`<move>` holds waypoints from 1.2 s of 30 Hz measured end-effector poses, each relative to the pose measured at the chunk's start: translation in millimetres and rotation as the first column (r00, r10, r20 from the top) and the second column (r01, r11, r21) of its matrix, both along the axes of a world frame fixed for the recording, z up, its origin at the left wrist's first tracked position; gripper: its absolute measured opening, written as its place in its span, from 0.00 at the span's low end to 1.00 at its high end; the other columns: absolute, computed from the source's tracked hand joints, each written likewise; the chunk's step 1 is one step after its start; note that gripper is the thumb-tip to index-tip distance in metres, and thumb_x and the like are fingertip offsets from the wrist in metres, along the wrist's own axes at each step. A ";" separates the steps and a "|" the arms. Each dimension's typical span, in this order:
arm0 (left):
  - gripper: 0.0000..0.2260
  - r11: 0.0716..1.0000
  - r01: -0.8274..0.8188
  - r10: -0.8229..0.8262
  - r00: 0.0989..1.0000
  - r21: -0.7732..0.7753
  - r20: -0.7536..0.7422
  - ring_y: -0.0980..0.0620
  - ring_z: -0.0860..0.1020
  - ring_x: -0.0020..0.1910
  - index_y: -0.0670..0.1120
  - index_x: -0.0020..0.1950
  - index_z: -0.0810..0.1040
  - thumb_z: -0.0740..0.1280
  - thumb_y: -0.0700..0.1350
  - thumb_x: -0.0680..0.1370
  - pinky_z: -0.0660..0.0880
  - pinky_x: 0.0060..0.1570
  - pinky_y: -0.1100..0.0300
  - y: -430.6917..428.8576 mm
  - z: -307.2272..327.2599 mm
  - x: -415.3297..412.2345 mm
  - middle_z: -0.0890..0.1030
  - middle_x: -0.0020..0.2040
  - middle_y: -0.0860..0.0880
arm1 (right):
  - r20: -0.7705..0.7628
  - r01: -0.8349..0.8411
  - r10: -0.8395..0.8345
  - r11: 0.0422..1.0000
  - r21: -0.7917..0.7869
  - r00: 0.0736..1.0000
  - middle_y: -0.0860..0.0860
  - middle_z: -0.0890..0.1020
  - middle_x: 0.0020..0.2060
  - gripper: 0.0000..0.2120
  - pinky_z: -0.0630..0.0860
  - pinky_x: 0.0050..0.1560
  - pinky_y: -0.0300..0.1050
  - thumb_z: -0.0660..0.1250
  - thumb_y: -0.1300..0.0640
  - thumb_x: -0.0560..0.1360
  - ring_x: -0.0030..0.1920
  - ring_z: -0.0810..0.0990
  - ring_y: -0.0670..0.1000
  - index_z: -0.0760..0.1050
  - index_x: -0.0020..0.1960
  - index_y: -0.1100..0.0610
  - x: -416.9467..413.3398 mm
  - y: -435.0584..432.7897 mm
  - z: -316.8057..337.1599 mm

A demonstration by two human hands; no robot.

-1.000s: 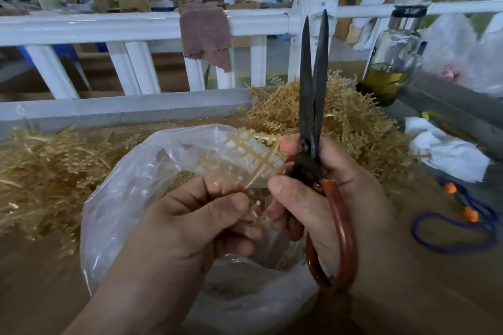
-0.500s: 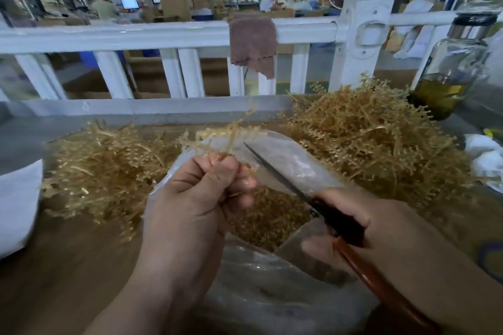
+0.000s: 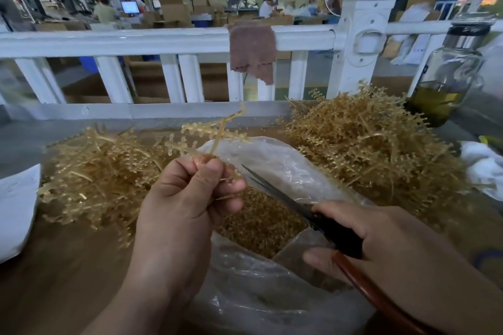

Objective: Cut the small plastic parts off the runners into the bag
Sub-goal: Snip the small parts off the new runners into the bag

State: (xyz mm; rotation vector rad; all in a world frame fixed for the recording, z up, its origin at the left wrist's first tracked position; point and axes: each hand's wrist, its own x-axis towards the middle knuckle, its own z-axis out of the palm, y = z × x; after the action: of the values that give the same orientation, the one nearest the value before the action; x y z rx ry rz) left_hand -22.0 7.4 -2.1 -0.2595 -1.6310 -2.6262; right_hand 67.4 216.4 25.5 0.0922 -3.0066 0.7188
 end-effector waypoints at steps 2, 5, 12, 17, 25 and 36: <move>0.05 1.000 -0.015 0.015 1.000 0.009 -0.004 0.50 0.85 0.40 0.47 0.43 0.77 0.71 0.46 0.72 0.79 0.35 0.63 0.7 -1.5 -0.9 0.84 0.41 0.45 | 0.003 0.002 -0.002 1.000 0.012 1.000 0.33 0.78 0.46 0.26 0.71 0.51 0.34 0.60 0.26 0.66 0.45 0.77 0.35 0.71 0.58 0.39 0.7 -1.6 1.1; 0.05 0.999 -0.009 0.010 1.000 0.031 -0.019 0.51 0.84 0.39 0.46 0.42 0.77 0.72 0.42 0.71 0.80 0.38 0.64 2.0 -1.5 -1.6 0.83 0.40 0.46 | -0.002 0.016 -0.016 0.999 0.031 1.000 0.34 0.79 0.44 0.26 0.73 0.50 0.34 0.60 0.27 0.65 0.45 0.77 0.35 0.71 0.58 0.39 1.0 -2.7 1.5; 0.08 0.991 0.070 -0.073 0.997 0.111 0.020 0.53 0.84 0.39 0.48 0.36 0.77 0.71 0.36 0.68 0.80 0.39 0.65 2.3 0.5 -3.1 0.82 0.39 0.47 | -0.018 0.030 -0.029 0.998 0.054 0.999 0.37 0.81 0.46 0.31 0.74 0.50 0.38 0.58 0.26 0.65 0.49 0.77 0.38 0.69 0.61 0.42 0.1 -3.0 0.1; 0.09 0.987 0.100 -0.107 0.993 0.126 0.053 0.53 0.84 0.38 0.49 0.33 0.78 0.72 0.35 0.67 0.80 0.38 0.65 0.6 1.9 -2.9 0.83 0.39 0.47 | -0.030 0.022 -0.021 0.998 0.053 0.999 0.37 0.80 0.45 0.29 0.74 0.47 0.37 0.58 0.26 0.65 0.47 0.77 0.38 0.71 0.59 0.41 0.5 -4.1 -0.3; 0.09 0.993 0.091 -0.092 0.996 0.081 0.009 0.55 0.82 0.39 0.51 0.34 0.79 0.72 0.37 0.67 0.79 0.38 0.65 1.4 2.5 -0.2 0.83 0.39 0.49 | -0.045 -0.021 0.022 1.000 0.013 0.999 0.35 0.79 0.45 0.24 0.73 0.49 0.36 0.62 0.28 0.67 0.46 0.77 0.37 0.72 0.57 0.38 1.1 -3.2 -1.4; 0.09 0.996 0.092 -0.090 0.992 0.014 -0.086 0.54 0.79 0.37 0.51 0.36 0.79 0.72 0.37 0.67 0.78 0.39 0.65 3.5 0.1 -1.0 0.80 0.38 0.50 | -0.073 -0.040 0.041 0.999 0.012 0.996 0.36 0.80 0.42 0.27 0.73 0.44 0.33 0.61 0.27 0.66 0.43 0.78 0.36 0.75 0.57 0.42 1.1 0.3 0.1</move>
State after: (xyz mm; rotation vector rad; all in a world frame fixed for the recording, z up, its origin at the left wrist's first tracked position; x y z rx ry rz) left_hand -23.0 10.9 -2.0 -0.4484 -1.6053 -2.6532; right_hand 68.5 216.7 25.5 0.1770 -2.9471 0.6869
